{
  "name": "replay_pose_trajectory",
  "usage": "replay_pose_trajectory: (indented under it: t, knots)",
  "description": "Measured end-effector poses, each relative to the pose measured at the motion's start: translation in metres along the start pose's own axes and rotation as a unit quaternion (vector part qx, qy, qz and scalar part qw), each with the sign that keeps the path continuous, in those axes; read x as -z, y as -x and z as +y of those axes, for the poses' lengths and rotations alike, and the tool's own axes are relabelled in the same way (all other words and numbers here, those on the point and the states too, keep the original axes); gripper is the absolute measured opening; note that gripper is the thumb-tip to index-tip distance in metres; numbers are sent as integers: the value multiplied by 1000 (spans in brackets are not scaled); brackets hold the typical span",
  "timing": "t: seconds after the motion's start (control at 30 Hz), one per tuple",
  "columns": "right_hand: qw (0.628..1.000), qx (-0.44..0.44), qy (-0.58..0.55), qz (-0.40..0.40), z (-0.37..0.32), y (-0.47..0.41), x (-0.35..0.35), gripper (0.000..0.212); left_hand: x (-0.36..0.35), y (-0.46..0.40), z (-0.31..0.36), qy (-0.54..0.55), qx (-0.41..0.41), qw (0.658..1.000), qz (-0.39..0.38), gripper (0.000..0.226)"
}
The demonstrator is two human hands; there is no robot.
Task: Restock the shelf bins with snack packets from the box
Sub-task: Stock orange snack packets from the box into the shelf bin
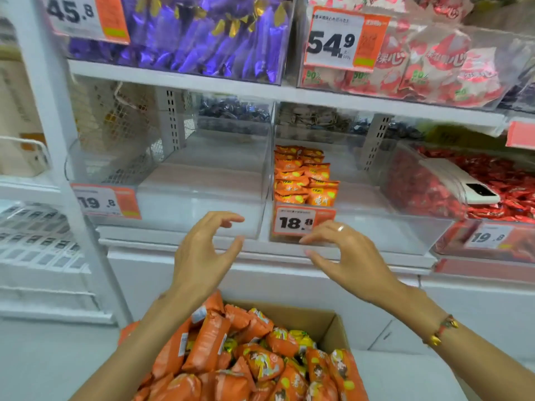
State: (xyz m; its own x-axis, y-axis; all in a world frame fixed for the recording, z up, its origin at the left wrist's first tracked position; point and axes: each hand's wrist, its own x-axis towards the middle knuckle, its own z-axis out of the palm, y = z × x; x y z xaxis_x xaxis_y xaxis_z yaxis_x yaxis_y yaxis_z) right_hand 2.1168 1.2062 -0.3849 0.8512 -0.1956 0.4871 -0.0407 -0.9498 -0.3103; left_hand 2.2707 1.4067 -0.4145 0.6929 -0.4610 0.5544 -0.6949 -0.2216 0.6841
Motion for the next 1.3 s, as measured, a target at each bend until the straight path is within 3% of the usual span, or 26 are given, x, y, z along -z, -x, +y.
replay_pose_trajectory:
  t: [0.17, 0.3, 0.4, 0.5, 0.57, 0.63, 0.77, 0.93, 1.03, 1.1, 1.13, 1.2, 1.3]
  knots:
    - [978, -128, -82, -143, -14, 42, -77, 10, 12, 65, -59, -40, 145, 986, -66, 26]
    - [960, -162, -95, -206, -37, 54, -126, 17, 45, 78, -96, -147, 203, 960, -120, 34]
    - [966, -111, -54, -229, -57, 46, -153, 35, 63, 82, -116, -205, 245, 924, -210, 54]
    - [956, 54, 30, -287, -68, 35, -173, 66, 61, 93, -123, -218, 239, 903, -284, 66]
    - [928, 155, 95, -325, -71, 30, -182, 69, 53, 101, -121, -233, 207, 903, -295, 70]
    - [914, 202, 134, -325, -71, 29, -188, 63, 45, 105, -116, -267, 172, 910, -268, 64]
    - [931, 183, 162, -271, -65, 38, -190, 61, 35, 101, -111, -263, 142, 916, -269, 60]
    - [947, 86, 132, -279, -50, 51, -172, 54, 35, 98, -111, -255, 167, 907, -292, 59]
    - [969, -16, 41, -242, -45, 58, -152, 47, 28, 95, -99, -186, 169, 954, -164, 37]
    - [985, -12, 27, -173, -45, 56, -138, 45, 23, 88, -84, -97, 204, 969, -96, 17]
    - [990, 12, 31, -134, -45, 52, -134, 45, 21, 84, -76, -58, 237, 965, -98, 16]
    - [997, 41, 23, -68, -49, 45, -130, 52, 22, 76, -60, 59, 326, 930, -157, 28]
    - [997, 70, 29, -19, -57, 36, -127, 59, 21, 70, -43, 271, 438, 830, -213, 28]
